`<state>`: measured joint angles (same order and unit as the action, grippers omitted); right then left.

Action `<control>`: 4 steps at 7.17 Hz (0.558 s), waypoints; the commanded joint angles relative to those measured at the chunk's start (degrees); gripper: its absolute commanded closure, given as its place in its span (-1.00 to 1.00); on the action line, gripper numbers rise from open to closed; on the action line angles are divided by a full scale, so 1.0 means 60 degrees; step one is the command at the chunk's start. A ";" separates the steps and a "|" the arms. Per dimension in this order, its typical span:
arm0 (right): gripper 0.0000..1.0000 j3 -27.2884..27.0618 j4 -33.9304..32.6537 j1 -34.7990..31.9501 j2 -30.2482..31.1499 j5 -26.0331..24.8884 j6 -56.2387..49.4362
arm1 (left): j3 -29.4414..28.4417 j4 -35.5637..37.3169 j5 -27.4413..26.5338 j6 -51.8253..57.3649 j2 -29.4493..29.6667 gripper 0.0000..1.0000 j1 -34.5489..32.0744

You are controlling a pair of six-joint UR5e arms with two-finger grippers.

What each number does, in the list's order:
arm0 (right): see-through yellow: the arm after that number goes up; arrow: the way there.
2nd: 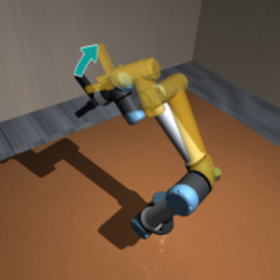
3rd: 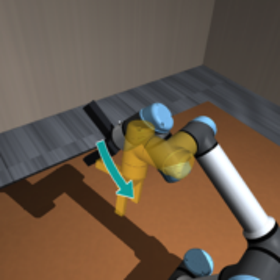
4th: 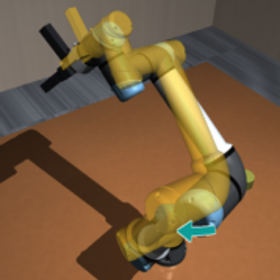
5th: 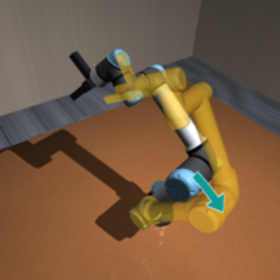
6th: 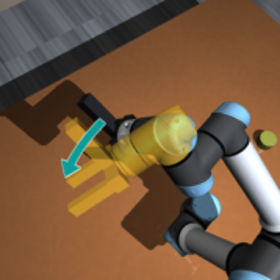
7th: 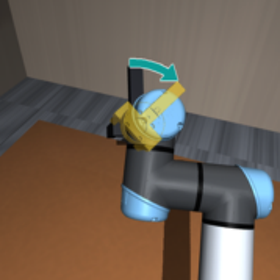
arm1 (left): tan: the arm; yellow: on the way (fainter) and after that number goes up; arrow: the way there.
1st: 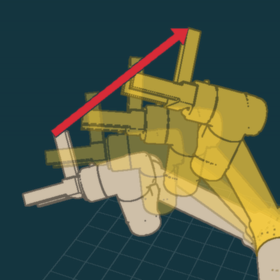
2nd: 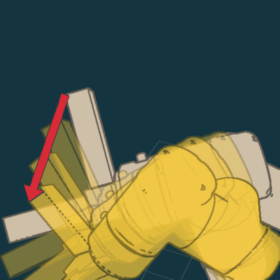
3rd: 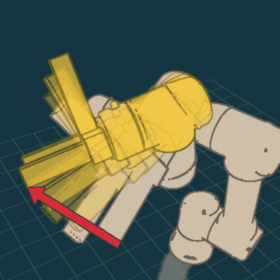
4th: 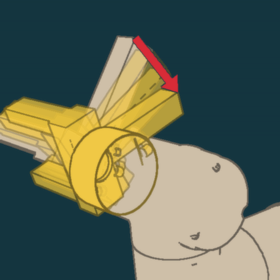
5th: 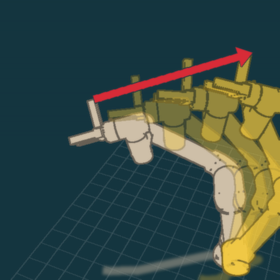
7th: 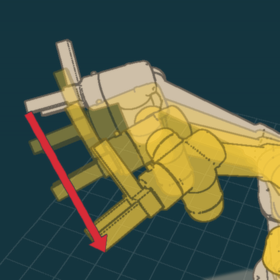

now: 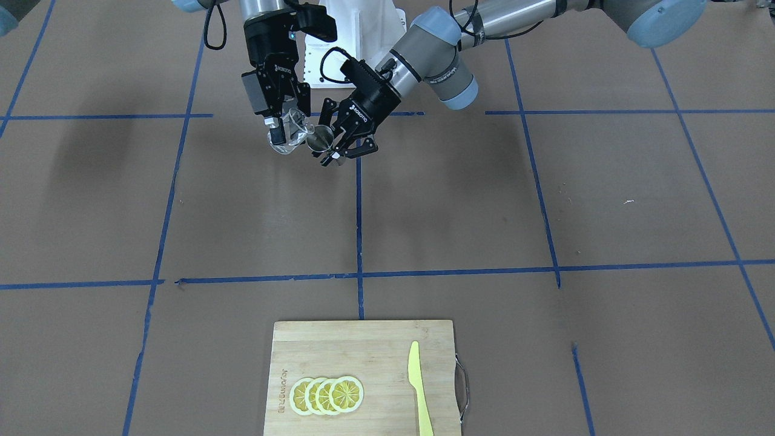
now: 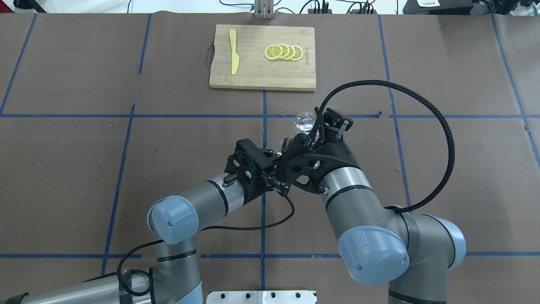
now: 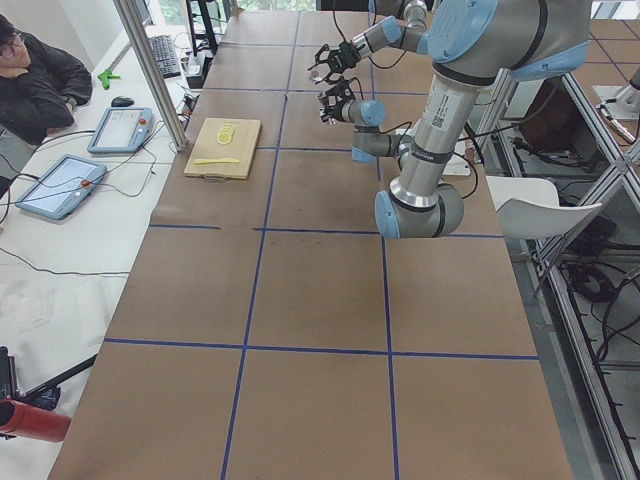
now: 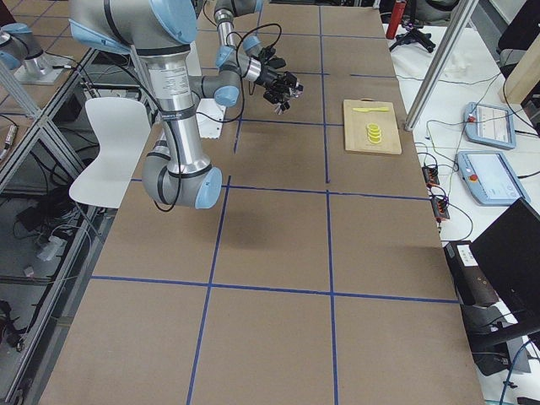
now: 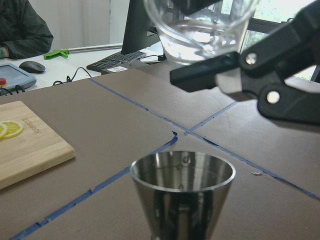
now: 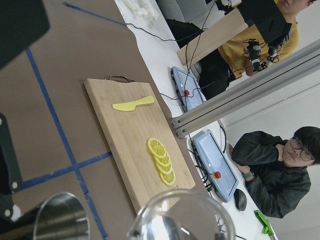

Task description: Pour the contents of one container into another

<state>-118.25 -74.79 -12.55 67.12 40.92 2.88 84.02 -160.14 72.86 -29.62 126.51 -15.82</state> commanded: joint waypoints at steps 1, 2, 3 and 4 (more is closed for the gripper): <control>1.00 0.0006 -0.0147 0.0070 -0.0010 -0.0183 -0.0246 | 0.0000 0.0014 0.0000 0.0000 0.0008 1.00 0.0000; 1.00 -0.0009 -0.0496 0.0143 -0.0025 -0.0459 -0.0348 | 0.0000 0.0014 -0.0014 -0.0015 0.0008 1.00 0.0000; 1.00 -0.0023 -0.0572 0.0173 -0.0025 -0.0578 -0.0566 | 0.0000 0.0014 0.0000 0.0000 0.0008 1.00 0.0000; 1.00 -0.0023 -0.0587 0.0187 -0.0025 -0.0594 -0.0627 | 0.0000 0.0014 0.0000 0.0000 0.0008 1.00 0.0000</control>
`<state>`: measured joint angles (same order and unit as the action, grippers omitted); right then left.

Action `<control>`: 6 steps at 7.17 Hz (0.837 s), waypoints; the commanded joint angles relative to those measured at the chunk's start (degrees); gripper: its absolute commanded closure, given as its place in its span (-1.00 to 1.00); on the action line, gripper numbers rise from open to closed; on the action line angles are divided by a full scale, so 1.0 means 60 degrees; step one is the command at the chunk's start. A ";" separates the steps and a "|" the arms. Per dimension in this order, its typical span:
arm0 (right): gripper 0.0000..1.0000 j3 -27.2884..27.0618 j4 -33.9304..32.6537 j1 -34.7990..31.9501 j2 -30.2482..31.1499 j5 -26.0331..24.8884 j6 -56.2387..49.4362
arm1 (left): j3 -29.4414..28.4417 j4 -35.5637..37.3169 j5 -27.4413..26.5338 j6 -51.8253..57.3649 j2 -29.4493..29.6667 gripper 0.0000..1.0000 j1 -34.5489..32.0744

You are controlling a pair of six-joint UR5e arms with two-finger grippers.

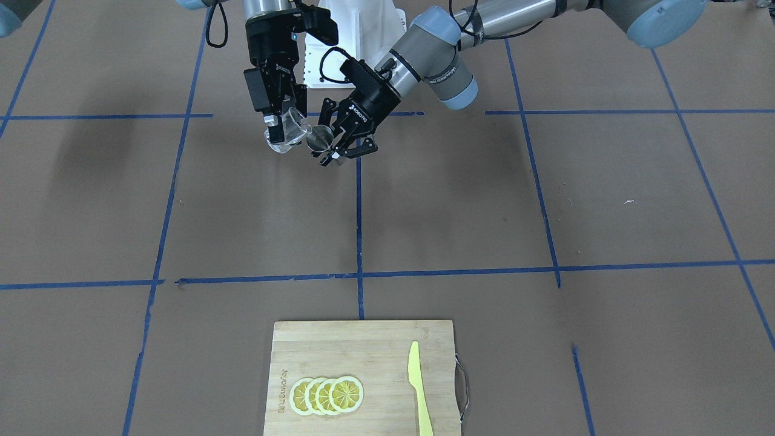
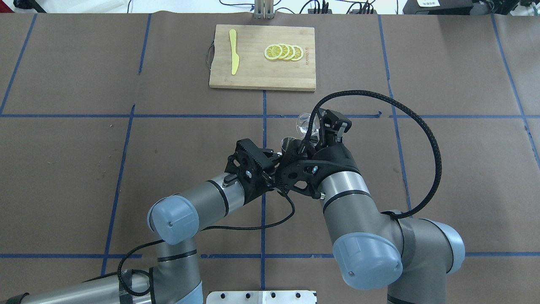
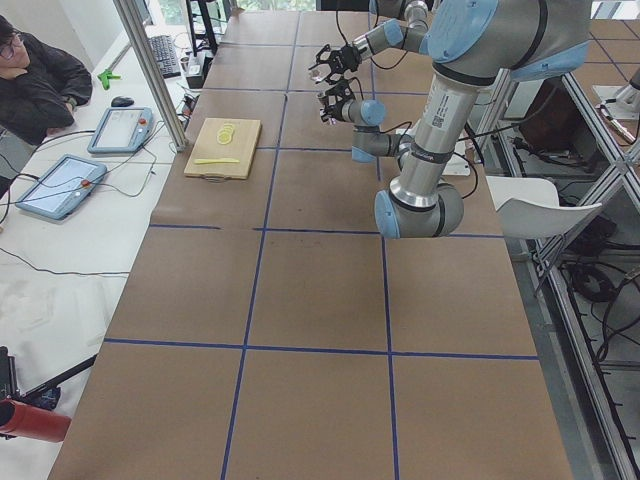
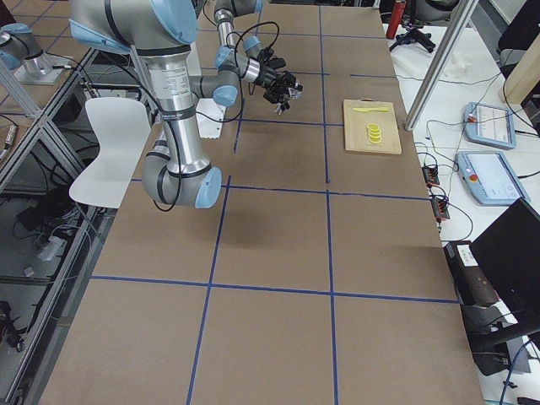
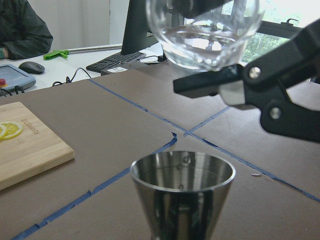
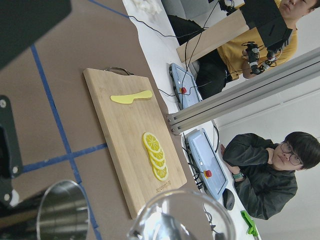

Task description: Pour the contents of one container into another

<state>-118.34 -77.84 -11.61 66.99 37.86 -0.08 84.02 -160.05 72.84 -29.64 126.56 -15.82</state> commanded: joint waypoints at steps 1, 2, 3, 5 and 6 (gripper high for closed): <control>1.00 -0.0008 -0.0093 0.0030 -0.0003 -0.0099 -0.0177 | 0.0000 0.0000 0.0004 0.0004 0.0000 1.00 0.0000; 1.00 -0.0008 -0.0093 0.0030 -0.0003 -0.0143 -0.0395 | 0.0000 0.0000 0.0004 0.0004 0.0000 1.00 0.0000; 1.00 -0.0008 -0.0093 0.0016 -0.0003 -0.0143 -0.0441 | 0.0000 0.0000 0.0018 0.0004 0.0000 1.00 0.0000; 1.00 -0.0008 -0.0137 0.0030 -0.0003 -0.0317 -0.0456 | -0.0015 0.0000 0.0019 0.0004 0.0000 1.00 0.0000; 1.00 -0.0008 -0.0137 0.0030 -0.0003 -0.0319 -0.0456 | -0.0015 0.0000 0.0019 0.0004 0.0000 1.00 0.0000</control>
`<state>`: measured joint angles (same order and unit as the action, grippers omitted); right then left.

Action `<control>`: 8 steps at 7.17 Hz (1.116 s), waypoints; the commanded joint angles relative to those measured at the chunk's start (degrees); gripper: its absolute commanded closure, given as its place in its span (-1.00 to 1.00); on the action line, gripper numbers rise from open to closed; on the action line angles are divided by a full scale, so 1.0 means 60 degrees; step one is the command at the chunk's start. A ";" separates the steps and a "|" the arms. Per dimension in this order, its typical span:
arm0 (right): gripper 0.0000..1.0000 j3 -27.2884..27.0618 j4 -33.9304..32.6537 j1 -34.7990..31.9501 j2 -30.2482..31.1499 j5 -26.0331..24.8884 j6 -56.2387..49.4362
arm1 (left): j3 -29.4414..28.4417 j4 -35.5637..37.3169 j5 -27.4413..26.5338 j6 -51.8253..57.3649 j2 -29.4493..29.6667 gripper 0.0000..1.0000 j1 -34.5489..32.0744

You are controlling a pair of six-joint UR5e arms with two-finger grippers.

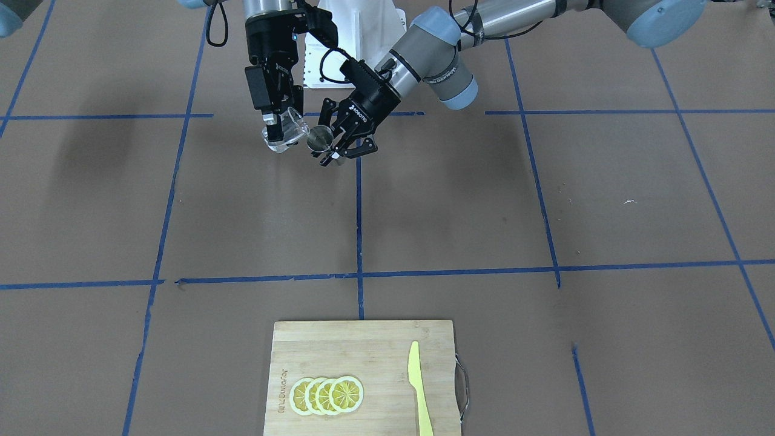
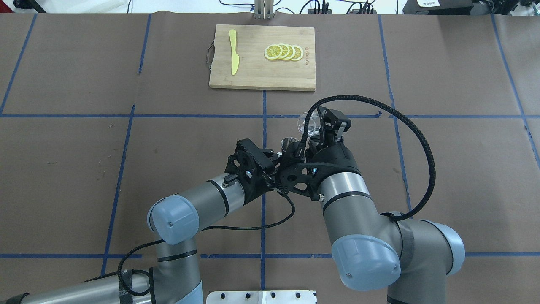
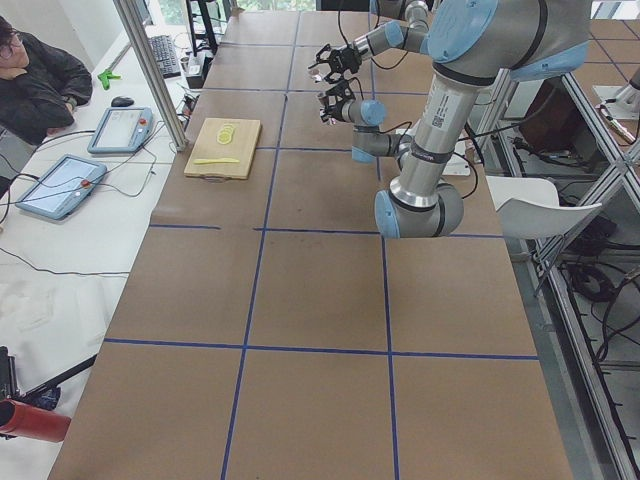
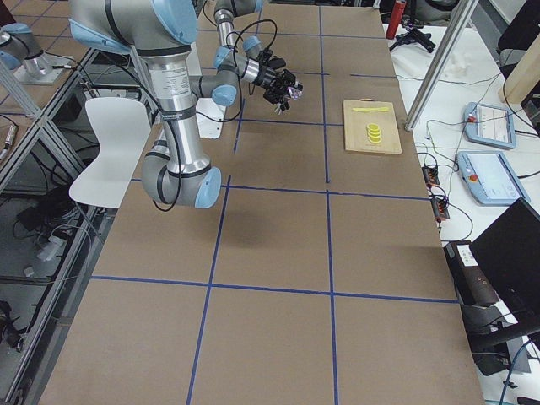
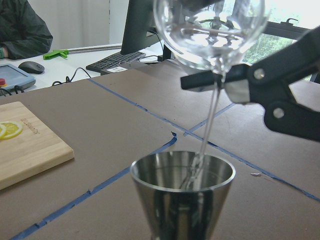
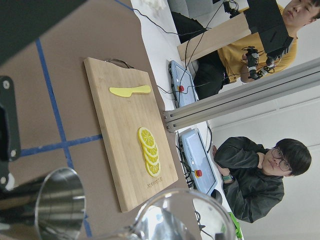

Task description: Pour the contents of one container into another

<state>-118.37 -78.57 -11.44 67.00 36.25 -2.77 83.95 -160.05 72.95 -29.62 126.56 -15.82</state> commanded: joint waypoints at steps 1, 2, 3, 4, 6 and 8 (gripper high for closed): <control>1.00 0.0011 -0.0044 0.0031 -0.0004 -0.0064 -0.0007 | -0.0002 0.0000 0.0001 0.0000 0.0015 1.00 0.0014; 1.00 0.0011 -0.0262 0.0046 -0.0207 -0.0122 -0.0007 | -0.0016 0.0000 0.0001 0.0000 0.0015 1.00 0.0015; 1.00 0.0011 -0.0612 0.0133 -0.0383 -0.0355 -0.0007 | -0.0017 0.0000 0.0001 0.0000 0.0015 1.00 0.0015; 1.00 0.0011 -0.0673 0.0163 -0.0385 -0.0401 -0.0007 | -0.0017 0.0000 0.0001 0.0000 0.0015 1.00 0.0015; 1.00 0.0026 -0.0747 0.0207 -0.0385 -0.0561 -0.0109 | -0.0017 0.0000 0.0001 0.0000 0.0029 1.00 0.0015; 1.00 0.0070 -0.0762 0.0236 -0.0385 -0.0693 -0.0328 | -0.0017 0.0000 0.0001 0.0000 0.0029 1.00 0.0015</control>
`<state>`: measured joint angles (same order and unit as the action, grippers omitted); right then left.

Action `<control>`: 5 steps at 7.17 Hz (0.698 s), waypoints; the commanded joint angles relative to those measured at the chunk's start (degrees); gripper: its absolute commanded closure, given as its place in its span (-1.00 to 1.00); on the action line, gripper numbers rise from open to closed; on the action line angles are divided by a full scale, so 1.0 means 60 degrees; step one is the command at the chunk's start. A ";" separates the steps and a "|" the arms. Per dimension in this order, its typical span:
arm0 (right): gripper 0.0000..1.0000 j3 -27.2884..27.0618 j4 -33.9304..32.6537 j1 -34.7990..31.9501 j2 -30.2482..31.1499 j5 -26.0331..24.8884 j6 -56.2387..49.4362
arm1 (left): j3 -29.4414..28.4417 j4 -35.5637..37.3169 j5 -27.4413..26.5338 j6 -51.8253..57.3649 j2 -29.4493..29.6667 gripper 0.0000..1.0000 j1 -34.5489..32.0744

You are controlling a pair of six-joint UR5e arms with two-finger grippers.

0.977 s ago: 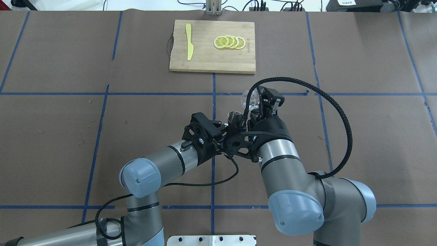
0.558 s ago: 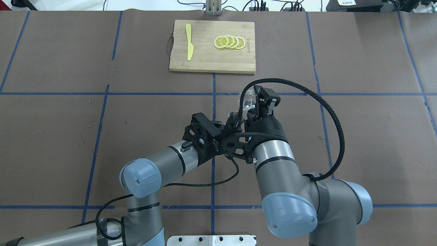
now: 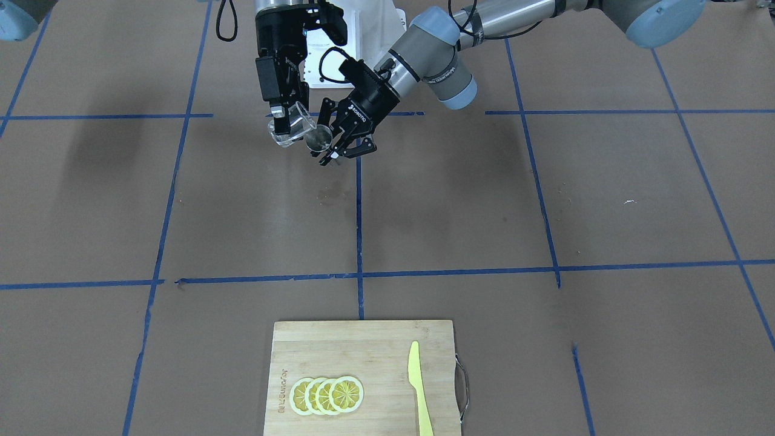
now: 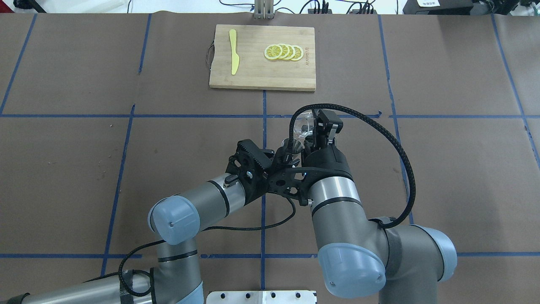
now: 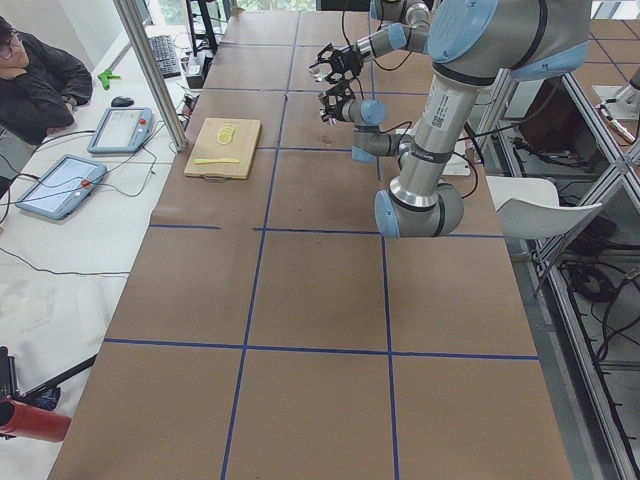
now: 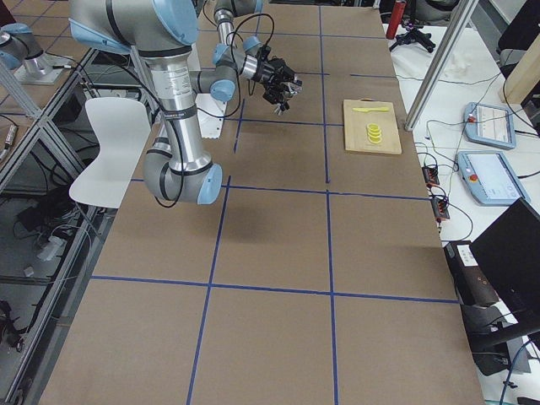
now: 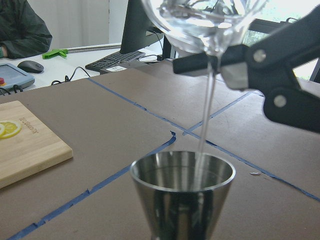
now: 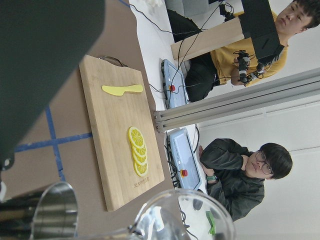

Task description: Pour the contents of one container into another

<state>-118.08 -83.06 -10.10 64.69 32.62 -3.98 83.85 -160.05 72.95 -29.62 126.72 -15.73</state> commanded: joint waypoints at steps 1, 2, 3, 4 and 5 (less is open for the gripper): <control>1.00 0.0021 -0.0015 0.0028 -0.0001 -0.0133 -0.0243 | -0.0015 0.0000 0.0000 0.0000 0.0003 1.00 0.0000; 1.00 0.0021 -0.0174 0.0028 -0.0015 -0.0162 -0.0244 | -0.0015 0.0000 0.0000 0.0000 0.0003 1.00 0.0000; 1.00 0.0007 -0.0422 0.0042 -0.0088 -0.0380 -0.0288 | -0.0015 0.0000 0.0000 0.0000 0.0003 1.00 0.0000; 1.00 0.0007 -0.0468 0.0057 -0.0132 -0.0571 -0.0477 | -0.0029 0.0000 0.0000 0.0000 0.0003 1.00 0.0000; 1.00 0.0007 -0.0469 0.0072 -0.0162 -0.0616 -0.0508 | -0.0073 0.0000 0.0000 0.0000 0.0003 1.00 0.0000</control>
<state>-118.03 -85.58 -9.78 63.99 29.66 -6.48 83.63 -160.05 72.95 -29.62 126.74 -15.73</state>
